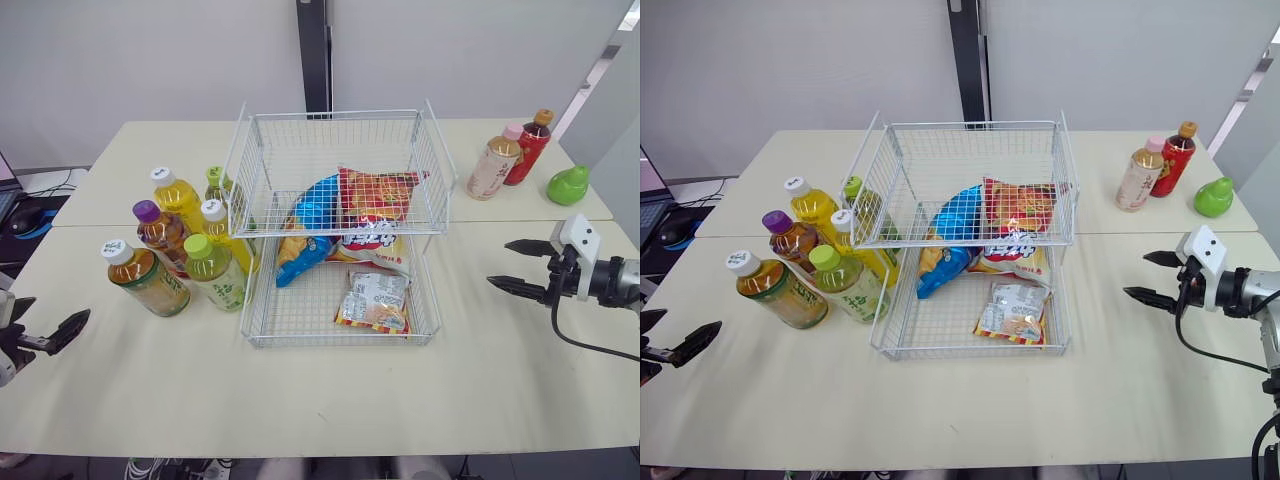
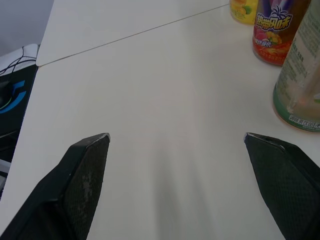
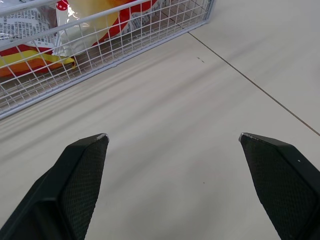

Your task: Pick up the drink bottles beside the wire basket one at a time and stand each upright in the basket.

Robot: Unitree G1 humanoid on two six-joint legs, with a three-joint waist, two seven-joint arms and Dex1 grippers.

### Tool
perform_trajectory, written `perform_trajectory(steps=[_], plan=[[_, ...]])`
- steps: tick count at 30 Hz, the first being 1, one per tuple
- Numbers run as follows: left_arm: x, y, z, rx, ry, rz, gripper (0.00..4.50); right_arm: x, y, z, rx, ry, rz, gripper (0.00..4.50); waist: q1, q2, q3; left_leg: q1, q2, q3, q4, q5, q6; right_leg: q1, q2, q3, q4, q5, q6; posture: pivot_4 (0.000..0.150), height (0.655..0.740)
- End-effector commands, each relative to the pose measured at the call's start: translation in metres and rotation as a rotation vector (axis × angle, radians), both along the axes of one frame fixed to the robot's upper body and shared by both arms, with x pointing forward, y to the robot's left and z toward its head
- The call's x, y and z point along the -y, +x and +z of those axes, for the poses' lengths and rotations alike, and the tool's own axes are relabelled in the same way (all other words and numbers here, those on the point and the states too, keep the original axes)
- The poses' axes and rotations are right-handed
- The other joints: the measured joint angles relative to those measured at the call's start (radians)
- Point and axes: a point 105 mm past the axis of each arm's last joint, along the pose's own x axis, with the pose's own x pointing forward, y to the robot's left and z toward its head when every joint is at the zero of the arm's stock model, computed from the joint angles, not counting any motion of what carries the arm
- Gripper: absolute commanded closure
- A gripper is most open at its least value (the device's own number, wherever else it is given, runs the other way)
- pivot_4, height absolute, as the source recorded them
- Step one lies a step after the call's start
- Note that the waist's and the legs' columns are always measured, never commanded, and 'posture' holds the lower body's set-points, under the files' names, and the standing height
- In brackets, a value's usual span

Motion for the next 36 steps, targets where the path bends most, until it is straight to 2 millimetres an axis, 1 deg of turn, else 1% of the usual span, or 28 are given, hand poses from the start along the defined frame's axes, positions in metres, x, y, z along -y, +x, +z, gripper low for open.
perform_trajectory(steps=[1,4,8,10,15,22,30,34,36], plan=[[0.000,0.001,0.014,0.031,-0.005,-0.011,0.03,0.005,0.002,0.018,0.070,-0.008,-0.009,0.00,0.001,0.000,0.000,0.000,0.000,0.000,0.000,0.000,0.000,0.000,0.000,0.000,0.000,0.000,0.000,0.150,0.7400],[-0.005,0.001,0.023,0.070,-0.080,-0.007,0.03,0.012,0.005,0.025,0.135,-0.005,-0.046,0.00,0.003,0.000,0.000,0.000,0.000,0.000,0.000,0.000,0.000,0.000,0.000,0.000,0.000,0.000,0.000,0.150,0.7400],[-0.009,-0.005,0.027,0.068,-0.070,-0.015,0.03,0.021,0.007,0.032,0.214,-0.011,-0.084,0.00,0.001,0.000,0.000,0.000,0.000,0.000,0.000,0.000,0.000,0.000,0.000,0.000,0.000,0.000,0.000,0.150,0.7400],[-0.011,-0.009,0.028,0.067,-0.078,-0.029,0.03,0.025,0.008,0.037,0.234,0.015,-0.099,0.00,0.000,0.000,0.000,0.000,0.000,0.001,0.000,0.000,0.000,0.000,0.000,0.000,0.000,0.000,0.000,0.150,0.7400],[-0.018,-0.013,0.034,0.102,-0.099,-0.018,0.03,0.031,0.005,0.041,0.216,0.058,-0.111,0.00,0.002,0.000,0.000,0.000,0.001,0.001,0.000,0.000,0.000,0.000,0.000,0.000,0.000,0.001,-0.001,0.150,0.7400],[-0.014,-0.013,0.034,0.099,-0.132,-0.047,0.03,0.037,-0.001,0.040,0.204,0.057,-0.108,0.00,0.002,0.000,0.000,0.000,0.002,0.001,0.000,0.000,0.000,0.000,0.000,0.000,0.000,0.001,-0.001,0.150,0.7400],[-0.011,-0.009,0.035,0.113,-0.164,-0.049,0.03,0.035,-0.008,0.044,0.220,0.060,-0.093,0.00,0.002,0.000,0.000,0.000,0.002,0.001,0.000,0.000,0.000,0.000,0.000,0.000,0.000,0.001,-0.001,0.150,0.7400],[-0.009,-0.004,0.034,0.113,-0.175,-0.052,0.03,0.030,-0.019,0.057,0.251,0.050,-0.057,0.00,0.003,0.000,0.000,0.000,0.002,0.001,0.000,0.000,0.000,0.000,0.000,0.000,0.000,0.001,-0.001,0.150,0.7400],[-0.008,-0.003,0.033,0.110,-0.180,-0.055,0.03,0.023,-0.028,0.071,0.264,0.061,-0.025,0.00,0.002,0.000,0.000,0.000,0.002,0.001,0.000,0.000,0.000,0.000,0.000,0.000,0.000,0.001,-0.001,0.150,0.7400]])
